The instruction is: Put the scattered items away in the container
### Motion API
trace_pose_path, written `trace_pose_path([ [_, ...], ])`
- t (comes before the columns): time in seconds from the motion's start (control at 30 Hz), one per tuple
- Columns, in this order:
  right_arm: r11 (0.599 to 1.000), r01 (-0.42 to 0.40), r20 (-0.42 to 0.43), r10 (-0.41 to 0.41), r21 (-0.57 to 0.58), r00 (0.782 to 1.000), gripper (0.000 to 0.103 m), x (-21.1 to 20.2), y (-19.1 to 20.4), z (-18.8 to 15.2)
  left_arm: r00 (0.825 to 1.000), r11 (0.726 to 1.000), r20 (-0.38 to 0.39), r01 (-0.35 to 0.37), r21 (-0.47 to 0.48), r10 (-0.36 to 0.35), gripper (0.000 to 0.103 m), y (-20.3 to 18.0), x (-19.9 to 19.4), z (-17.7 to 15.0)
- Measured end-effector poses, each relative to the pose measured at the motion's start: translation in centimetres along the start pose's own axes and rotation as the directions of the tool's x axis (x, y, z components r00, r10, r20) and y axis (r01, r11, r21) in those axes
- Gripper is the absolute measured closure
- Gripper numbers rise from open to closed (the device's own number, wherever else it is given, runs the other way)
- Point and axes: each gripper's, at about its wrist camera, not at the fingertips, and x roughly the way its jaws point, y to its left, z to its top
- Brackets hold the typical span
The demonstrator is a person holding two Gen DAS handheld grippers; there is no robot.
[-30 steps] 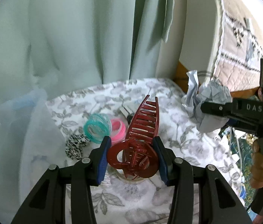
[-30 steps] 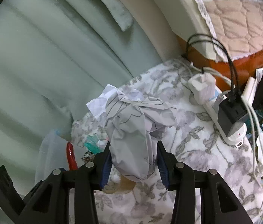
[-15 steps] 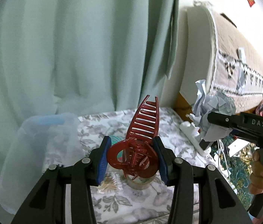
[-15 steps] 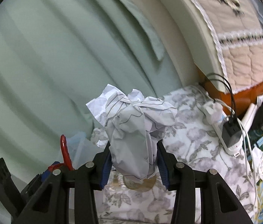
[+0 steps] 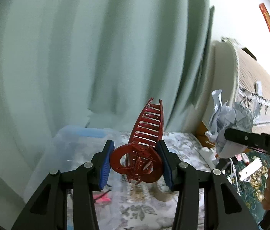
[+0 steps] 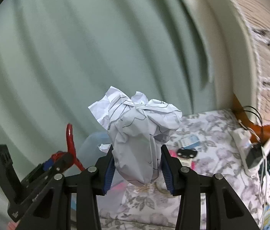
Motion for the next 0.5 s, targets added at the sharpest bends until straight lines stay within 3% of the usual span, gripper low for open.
trace_pose_path([
  [0.5,0.981,-0.063,-0.148,0.036,-0.181,0.988,0.057,5.4,8.2,-2.3,0.998,0.983,0.000,-0.058,-0.173,0.059,0.056,8.5,-0.1,-2.5],
])
